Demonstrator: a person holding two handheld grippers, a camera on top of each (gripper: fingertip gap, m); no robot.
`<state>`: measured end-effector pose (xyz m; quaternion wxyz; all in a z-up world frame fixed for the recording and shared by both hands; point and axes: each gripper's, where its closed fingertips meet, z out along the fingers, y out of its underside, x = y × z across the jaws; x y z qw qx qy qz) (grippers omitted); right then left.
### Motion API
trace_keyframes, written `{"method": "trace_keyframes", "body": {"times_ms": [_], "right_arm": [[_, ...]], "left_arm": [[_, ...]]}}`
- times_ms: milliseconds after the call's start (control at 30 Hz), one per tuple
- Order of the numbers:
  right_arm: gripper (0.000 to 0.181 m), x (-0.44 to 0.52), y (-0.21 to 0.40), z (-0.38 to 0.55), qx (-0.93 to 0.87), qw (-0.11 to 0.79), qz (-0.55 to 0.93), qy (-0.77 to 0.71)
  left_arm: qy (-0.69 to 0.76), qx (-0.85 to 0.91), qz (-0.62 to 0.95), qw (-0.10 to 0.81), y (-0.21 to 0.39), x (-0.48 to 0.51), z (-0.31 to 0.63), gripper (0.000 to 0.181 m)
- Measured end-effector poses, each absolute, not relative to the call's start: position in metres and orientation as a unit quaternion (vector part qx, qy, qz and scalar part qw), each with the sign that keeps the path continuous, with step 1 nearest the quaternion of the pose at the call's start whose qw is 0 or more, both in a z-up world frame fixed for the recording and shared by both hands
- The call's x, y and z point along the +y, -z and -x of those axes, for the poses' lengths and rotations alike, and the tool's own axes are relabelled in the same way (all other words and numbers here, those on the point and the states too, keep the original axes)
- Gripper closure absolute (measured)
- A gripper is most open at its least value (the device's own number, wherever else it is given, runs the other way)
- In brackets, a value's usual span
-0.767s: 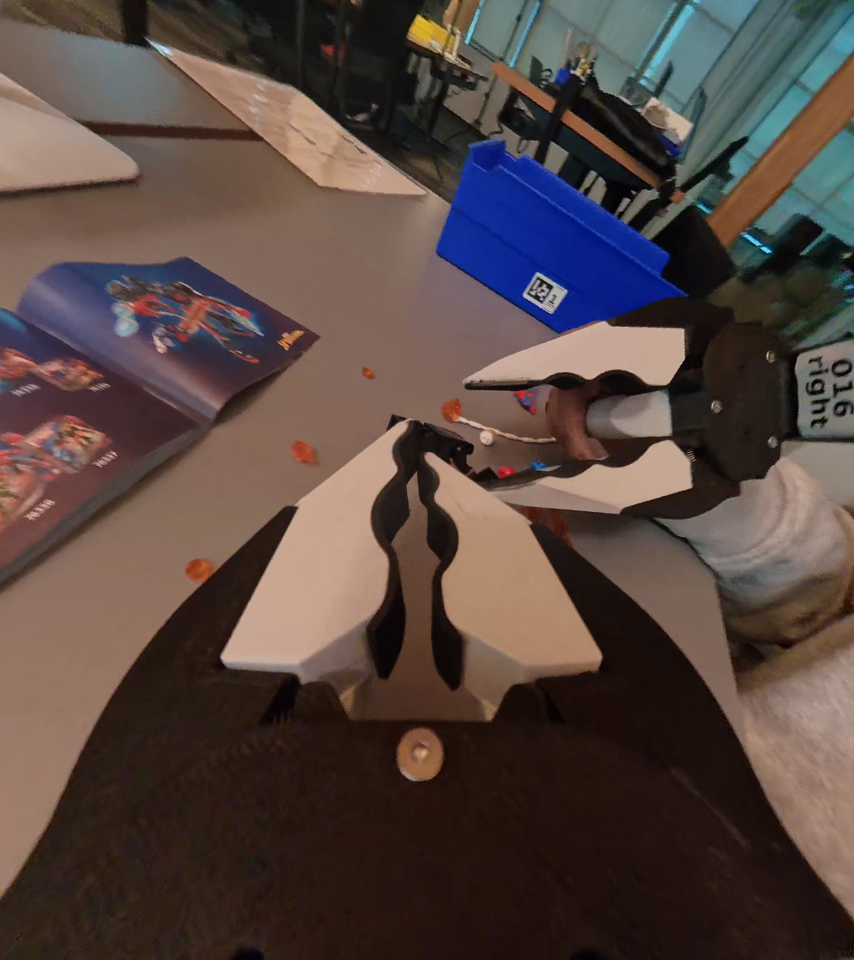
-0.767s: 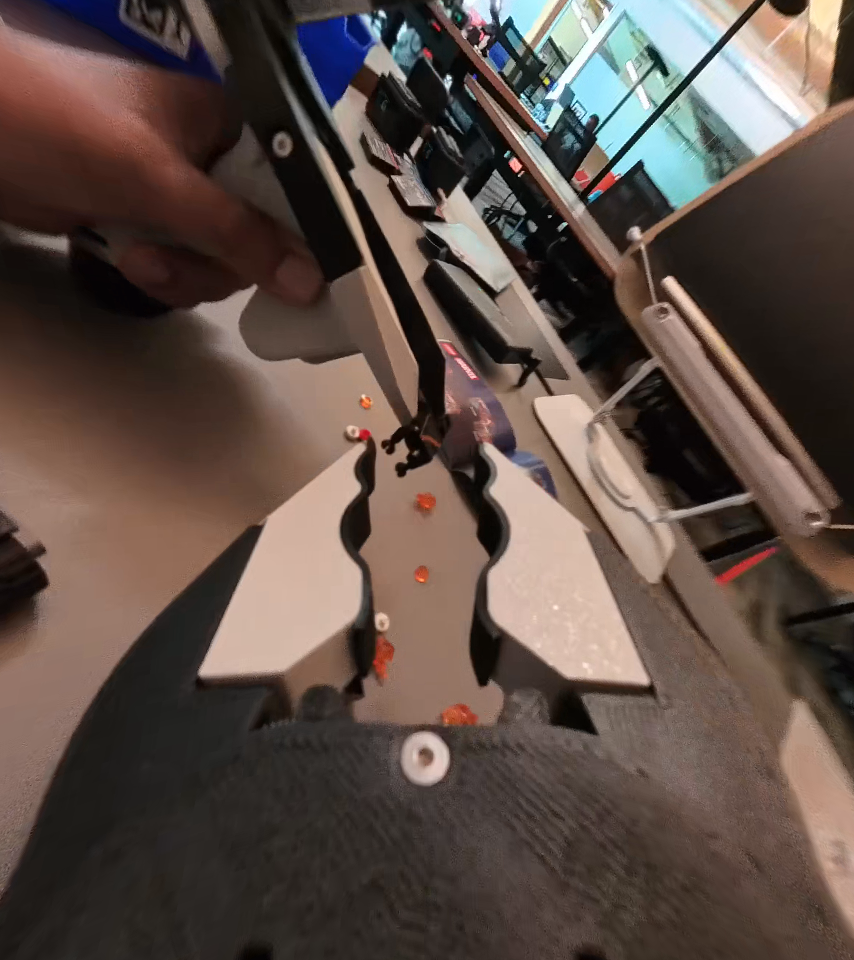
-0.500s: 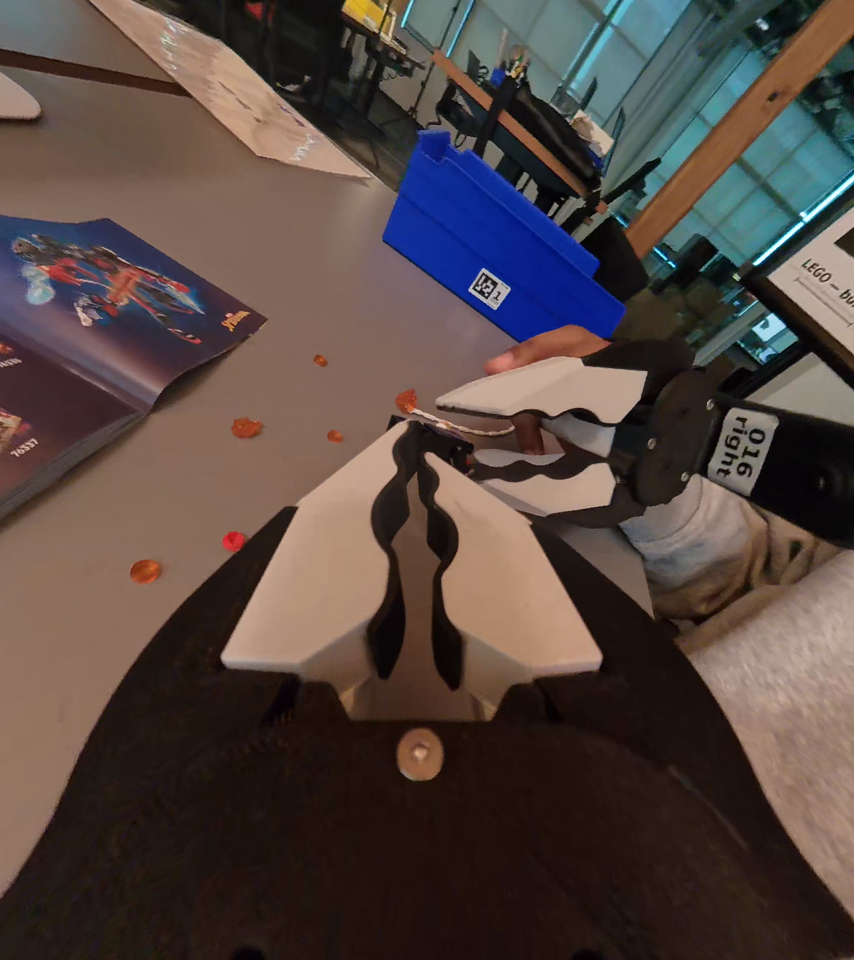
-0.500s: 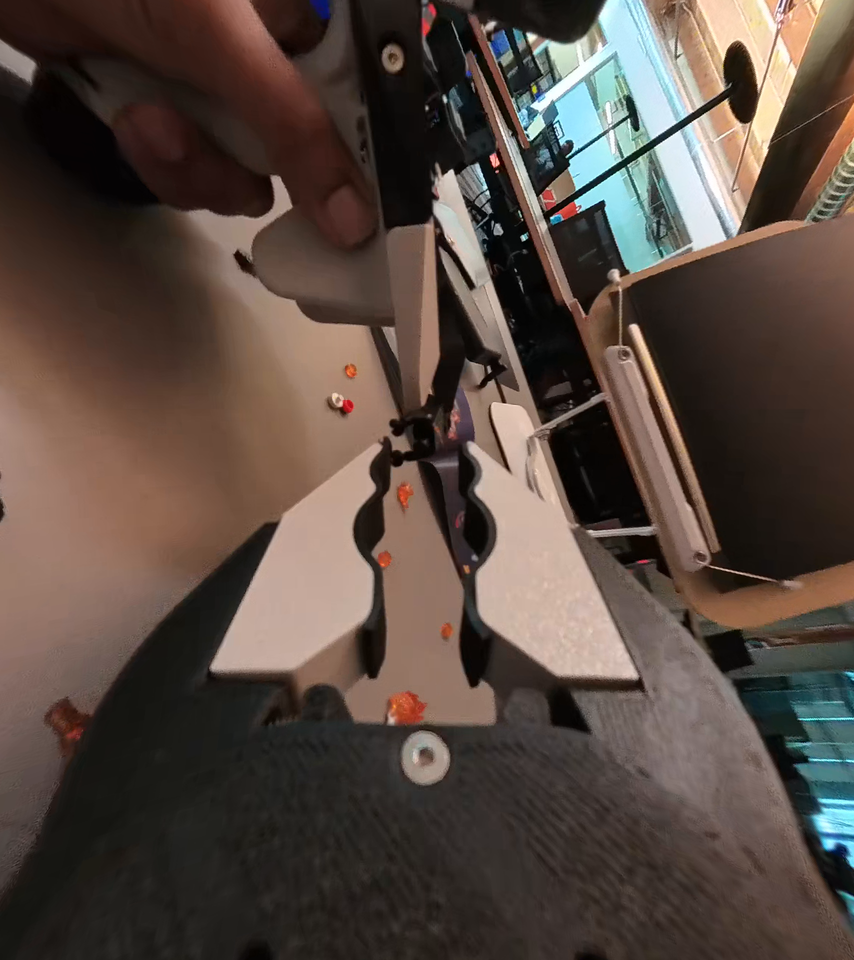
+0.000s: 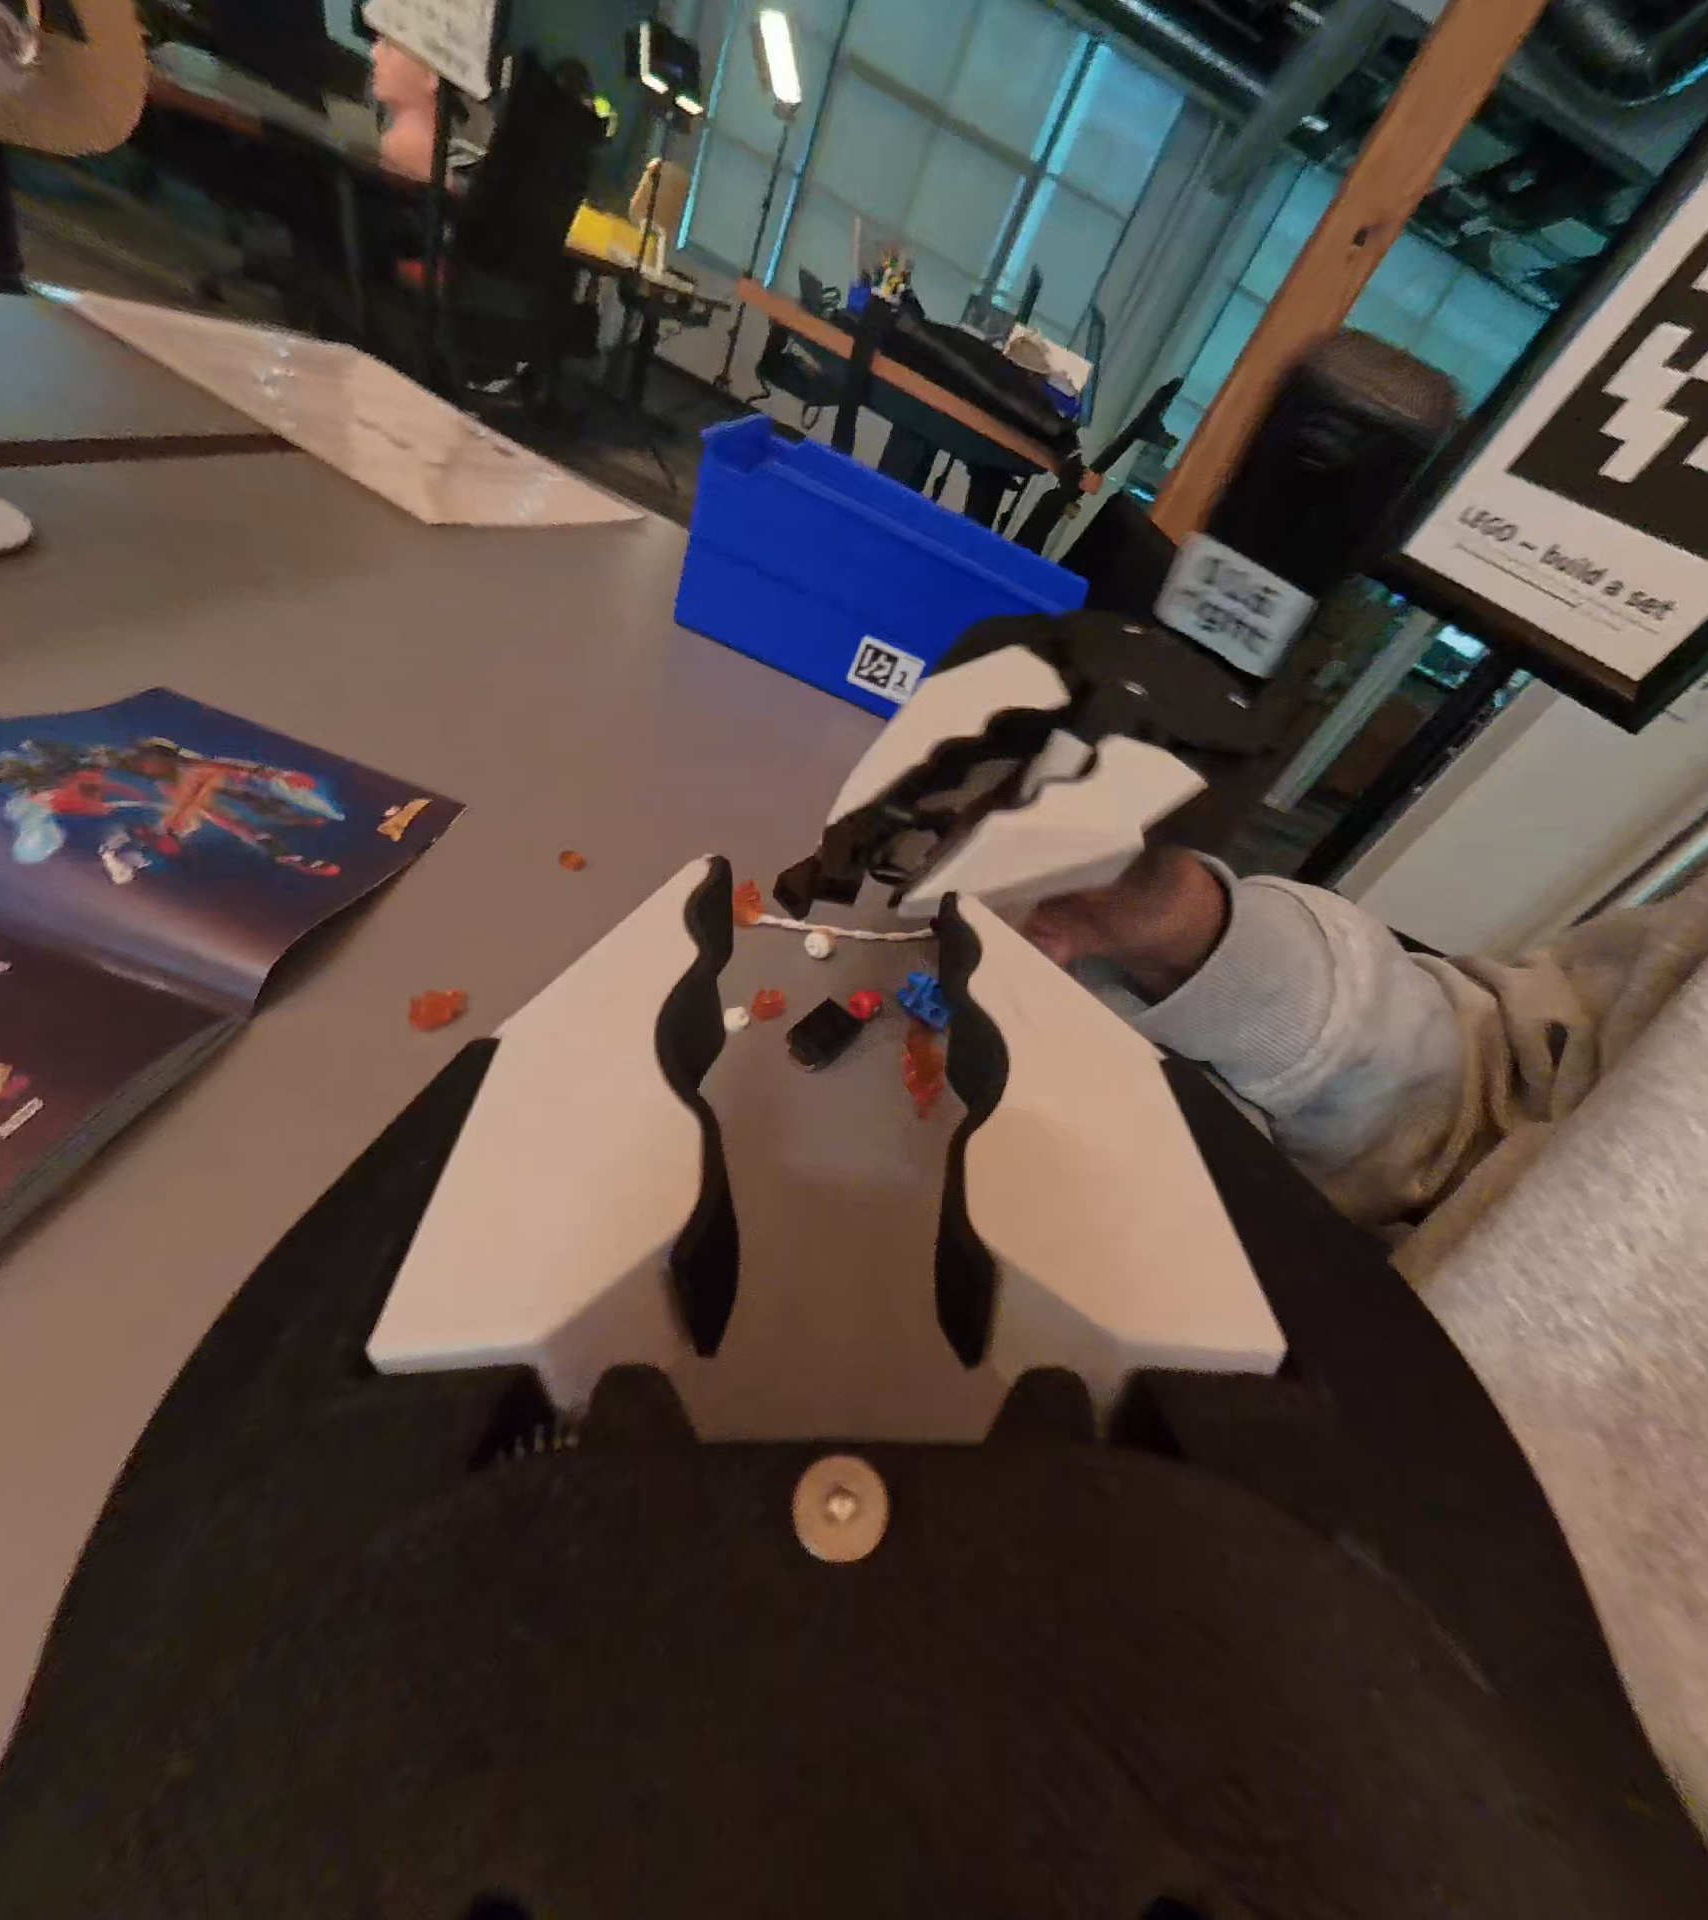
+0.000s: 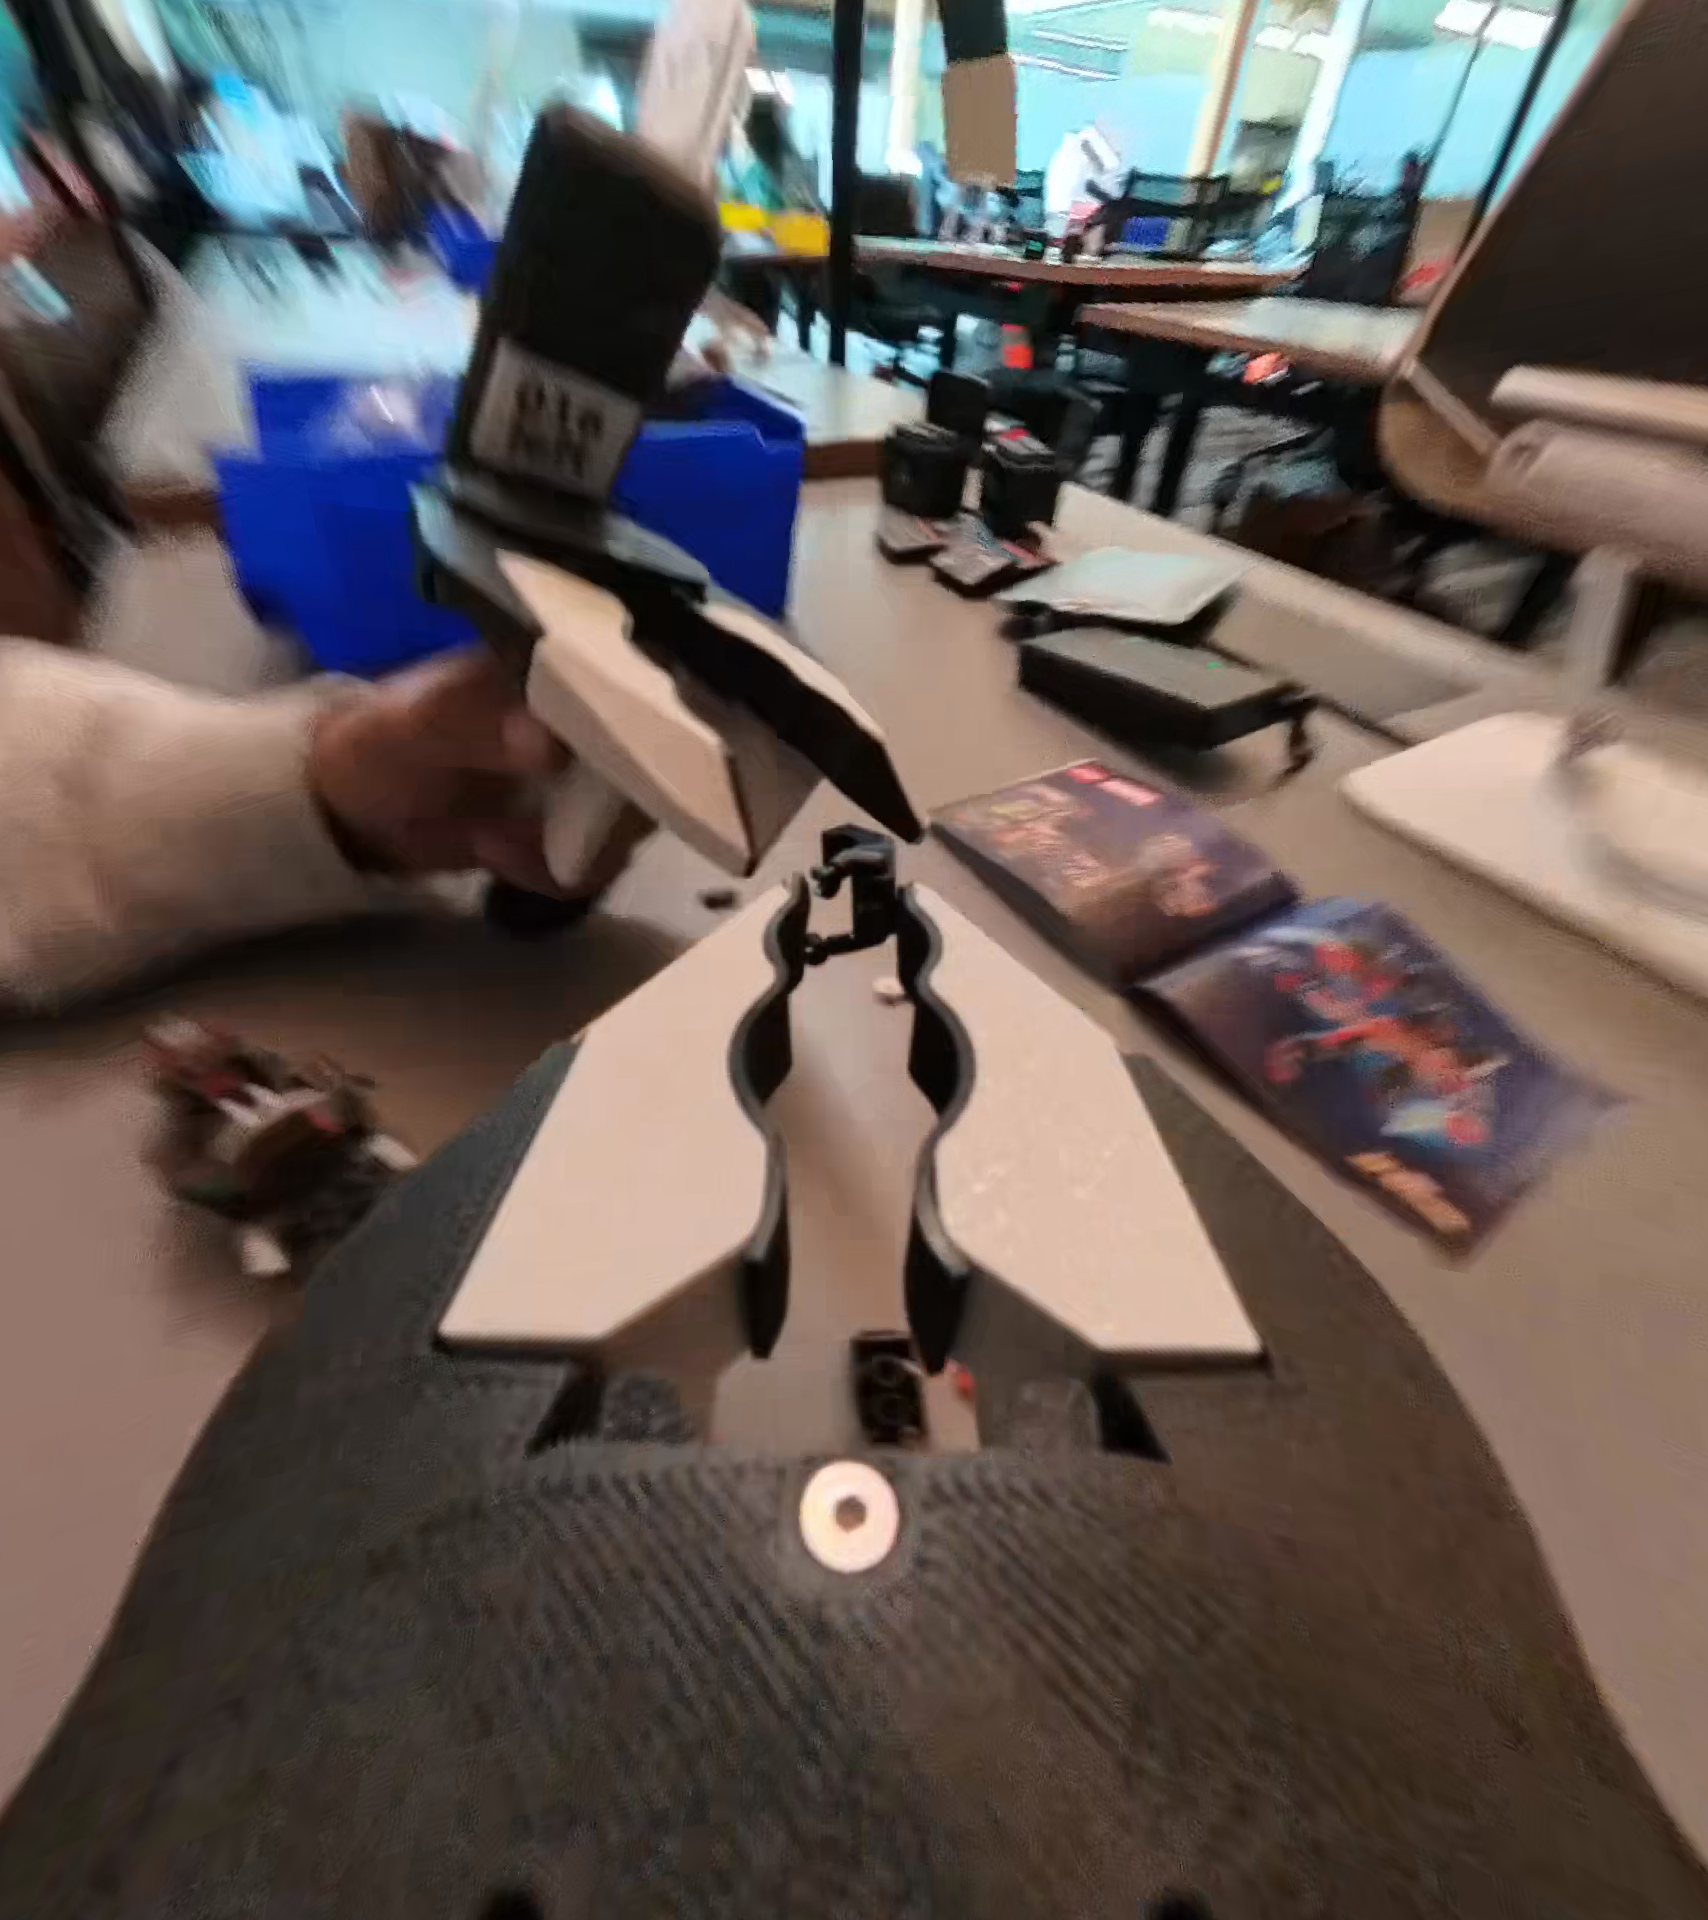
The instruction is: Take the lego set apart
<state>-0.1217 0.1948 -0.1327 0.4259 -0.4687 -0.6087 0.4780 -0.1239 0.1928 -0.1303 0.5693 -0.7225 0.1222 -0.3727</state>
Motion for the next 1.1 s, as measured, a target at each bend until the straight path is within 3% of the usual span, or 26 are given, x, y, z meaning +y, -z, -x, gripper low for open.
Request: {"method": "trace_keyframes", "body": {"times_ms": [133,233,367,567,700,1100], "right_arm": [[0.166,0.194,0.124,0.115,-0.546,0.301,0.504,-0.598],[0.166,0.187,0.133,0.115,-0.581,0.303,0.495,-0.571],[0.166,0.179,0.14,0.117,-0.611,0.314,0.483,-0.543],[0.167,0.191,0.109,0.105,-0.526,0.272,0.477,-0.649],[0.167,0.188,0.12,0.109,-0.552,0.283,0.485,-0.616],[0.167,0.189,0.113,0.108,-0.532,0.275,0.481,-0.641]], "left_arm": [[0.403,0.13,0.71,0.562,0.127,0.189,0.116,0.145],[0.432,0.12,0.702,0.553,0.126,0.189,0.113,0.153],[0.451,0.134,0.703,0.534,0.128,0.183,0.109,0.181],[0.444,0.129,0.698,0.547,0.122,0.182,0.116,0.181],[0.476,0.125,0.69,0.531,0.123,0.182,0.11,0.152],[0.473,0.122,0.71,0.507,0.136,0.186,0.104,0.173]]}}
